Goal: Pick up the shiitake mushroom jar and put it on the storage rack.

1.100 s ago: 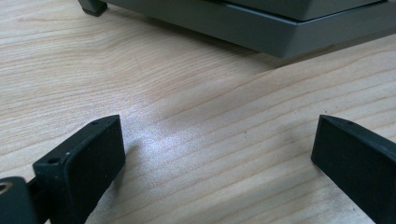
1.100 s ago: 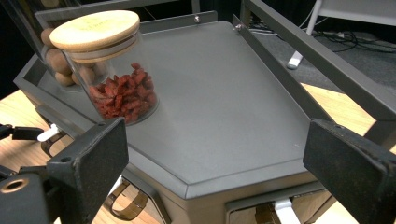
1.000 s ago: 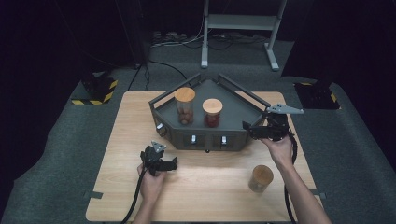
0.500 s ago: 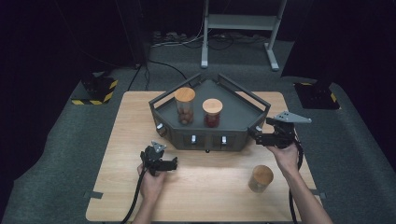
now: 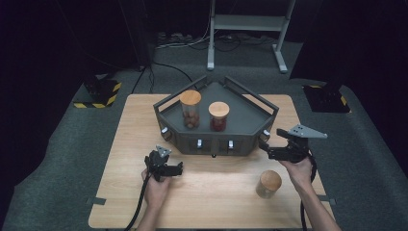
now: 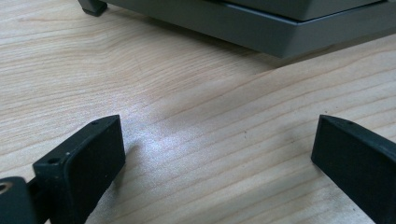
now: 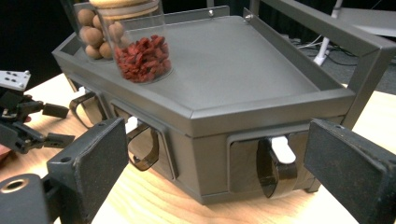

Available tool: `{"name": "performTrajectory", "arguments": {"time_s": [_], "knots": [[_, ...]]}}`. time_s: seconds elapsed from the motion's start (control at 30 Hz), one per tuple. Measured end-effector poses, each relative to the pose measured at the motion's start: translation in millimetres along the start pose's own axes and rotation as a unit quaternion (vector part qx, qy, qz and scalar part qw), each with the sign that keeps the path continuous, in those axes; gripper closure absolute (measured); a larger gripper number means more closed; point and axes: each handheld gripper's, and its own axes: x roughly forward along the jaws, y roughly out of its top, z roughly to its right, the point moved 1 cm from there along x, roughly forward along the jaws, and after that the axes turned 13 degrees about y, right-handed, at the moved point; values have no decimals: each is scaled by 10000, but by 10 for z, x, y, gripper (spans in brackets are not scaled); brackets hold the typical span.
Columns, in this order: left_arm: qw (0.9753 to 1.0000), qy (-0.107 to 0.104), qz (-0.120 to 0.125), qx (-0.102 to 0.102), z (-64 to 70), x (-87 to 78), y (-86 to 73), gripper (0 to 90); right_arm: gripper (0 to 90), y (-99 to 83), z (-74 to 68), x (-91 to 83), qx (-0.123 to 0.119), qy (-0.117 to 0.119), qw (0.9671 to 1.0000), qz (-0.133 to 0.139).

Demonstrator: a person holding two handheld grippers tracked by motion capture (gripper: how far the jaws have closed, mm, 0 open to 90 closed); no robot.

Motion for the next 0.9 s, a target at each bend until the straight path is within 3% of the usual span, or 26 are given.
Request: {"name": "performTrajectory", "arguments": {"time_s": [0.3, 0.9], "knots": [[10000, 2, 0, -2, 0, 0, 0, 26, 67, -136, -38, -65, -80, 42, 10000, 10], [10000, 7, 0, 0, 1, 0, 0, 26, 67, -429, -102, -173, 15, 254, 9997, 0]]}}
